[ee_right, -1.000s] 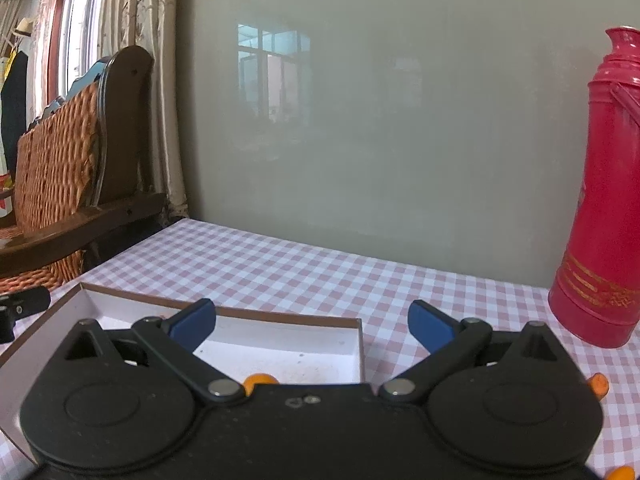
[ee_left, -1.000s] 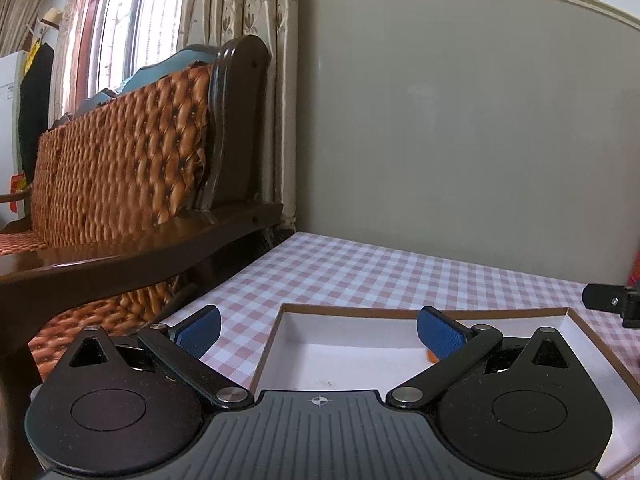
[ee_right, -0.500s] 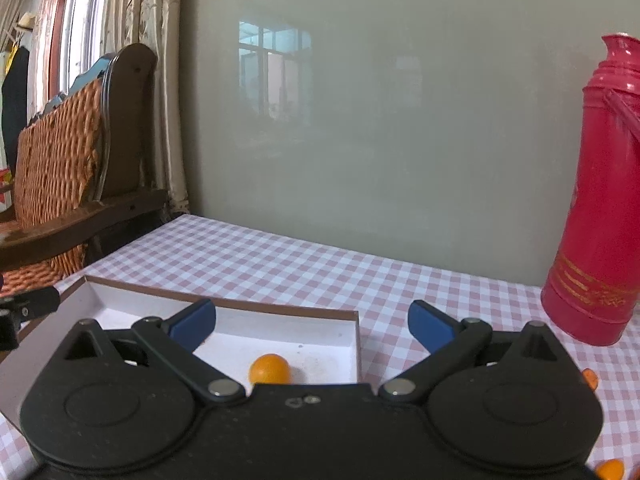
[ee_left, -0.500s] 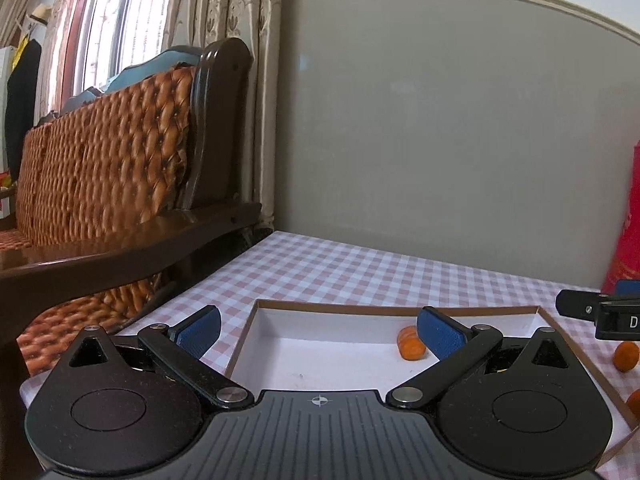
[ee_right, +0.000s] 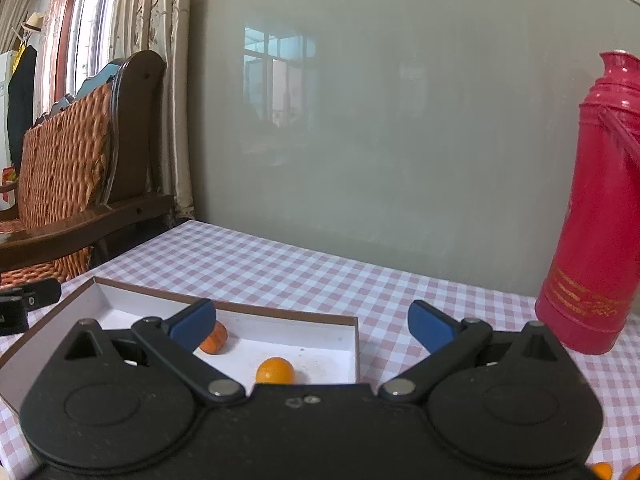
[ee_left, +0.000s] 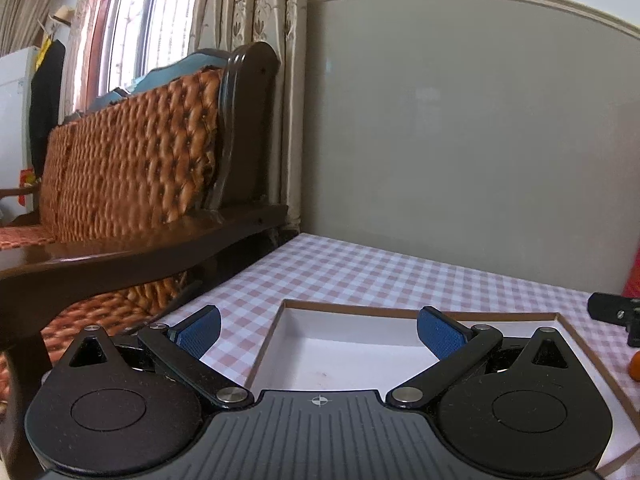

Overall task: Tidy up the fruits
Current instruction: 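Move both open tools back toward the remaining fruits on the table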

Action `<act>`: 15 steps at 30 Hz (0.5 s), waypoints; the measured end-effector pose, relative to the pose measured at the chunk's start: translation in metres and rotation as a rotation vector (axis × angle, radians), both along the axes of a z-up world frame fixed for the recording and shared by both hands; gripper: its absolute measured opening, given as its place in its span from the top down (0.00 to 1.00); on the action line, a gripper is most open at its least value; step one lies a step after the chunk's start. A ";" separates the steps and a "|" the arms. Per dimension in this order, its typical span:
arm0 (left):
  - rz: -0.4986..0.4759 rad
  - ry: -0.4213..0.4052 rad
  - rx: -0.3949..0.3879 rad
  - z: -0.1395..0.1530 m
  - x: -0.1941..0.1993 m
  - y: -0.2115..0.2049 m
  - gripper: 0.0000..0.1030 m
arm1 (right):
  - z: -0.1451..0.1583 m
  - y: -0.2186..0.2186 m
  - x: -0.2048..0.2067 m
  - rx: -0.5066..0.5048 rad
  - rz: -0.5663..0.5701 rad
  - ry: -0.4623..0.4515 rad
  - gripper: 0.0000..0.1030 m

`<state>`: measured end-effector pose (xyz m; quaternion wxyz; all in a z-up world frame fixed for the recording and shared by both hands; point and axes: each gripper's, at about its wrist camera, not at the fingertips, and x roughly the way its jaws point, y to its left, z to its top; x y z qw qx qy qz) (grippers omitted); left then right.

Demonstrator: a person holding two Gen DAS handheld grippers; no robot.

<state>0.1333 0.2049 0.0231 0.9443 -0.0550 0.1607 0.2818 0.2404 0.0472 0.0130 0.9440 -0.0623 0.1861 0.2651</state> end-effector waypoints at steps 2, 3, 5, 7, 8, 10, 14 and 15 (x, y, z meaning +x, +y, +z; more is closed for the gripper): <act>0.001 0.008 0.004 0.001 -0.001 -0.001 0.00 | 0.001 0.000 -0.002 -0.006 0.000 -0.006 0.06; 0.000 0.015 0.010 0.001 -0.001 -0.003 0.00 | 0.001 0.000 -0.003 -0.008 -0.001 -0.010 0.06; -0.005 0.023 0.023 0.001 -0.002 -0.005 0.00 | 0.002 -0.002 -0.004 -0.010 0.000 -0.014 0.06; -0.026 0.025 0.014 0.002 -0.004 -0.006 0.00 | 0.004 -0.003 -0.007 -0.005 -0.003 -0.020 0.06; -0.038 0.017 0.003 0.002 -0.006 -0.006 0.00 | 0.004 -0.005 -0.008 0.000 -0.002 -0.019 0.06; -0.050 0.012 -0.022 0.002 -0.011 -0.008 0.00 | 0.006 -0.010 -0.010 0.018 0.011 -0.004 0.06; -0.072 0.026 -0.020 0.001 -0.026 -0.019 0.00 | 0.010 -0.016 -0.019 0.026 0.015 -0.004 0.06; -0.076 0.030 -0.008 0.000 -0.029 -0.022 0.00 | 0.010 -0.018 -0.023 0.024 0.012 -0.008 0.06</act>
